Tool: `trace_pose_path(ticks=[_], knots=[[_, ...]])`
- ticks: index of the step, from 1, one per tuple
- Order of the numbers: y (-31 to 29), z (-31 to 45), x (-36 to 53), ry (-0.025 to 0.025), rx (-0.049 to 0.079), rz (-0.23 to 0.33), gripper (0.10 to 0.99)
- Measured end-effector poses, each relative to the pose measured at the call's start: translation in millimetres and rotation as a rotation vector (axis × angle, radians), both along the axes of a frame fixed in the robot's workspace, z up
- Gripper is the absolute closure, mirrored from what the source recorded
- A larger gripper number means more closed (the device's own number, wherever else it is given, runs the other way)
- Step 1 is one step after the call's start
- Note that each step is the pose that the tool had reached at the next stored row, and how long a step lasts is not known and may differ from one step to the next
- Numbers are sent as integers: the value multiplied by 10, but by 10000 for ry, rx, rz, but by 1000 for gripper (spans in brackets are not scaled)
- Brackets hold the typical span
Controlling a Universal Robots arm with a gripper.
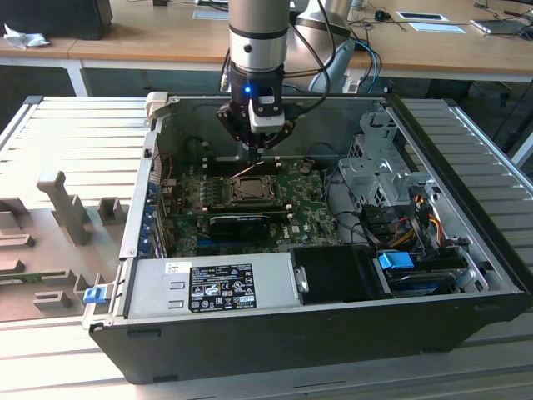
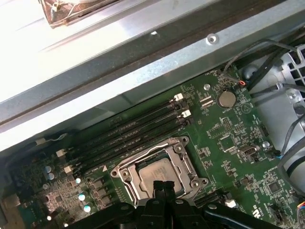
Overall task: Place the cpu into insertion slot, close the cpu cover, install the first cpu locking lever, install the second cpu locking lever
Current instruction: 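Install the first cpu locking lever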
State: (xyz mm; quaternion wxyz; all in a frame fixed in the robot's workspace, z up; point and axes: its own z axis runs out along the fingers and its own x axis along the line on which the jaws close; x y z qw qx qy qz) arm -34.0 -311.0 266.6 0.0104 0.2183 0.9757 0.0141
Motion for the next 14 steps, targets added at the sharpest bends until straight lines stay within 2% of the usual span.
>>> trace_pose_path(ticks=[14], knots=[[0, 0, 0, 0, 0, 713, 980]])
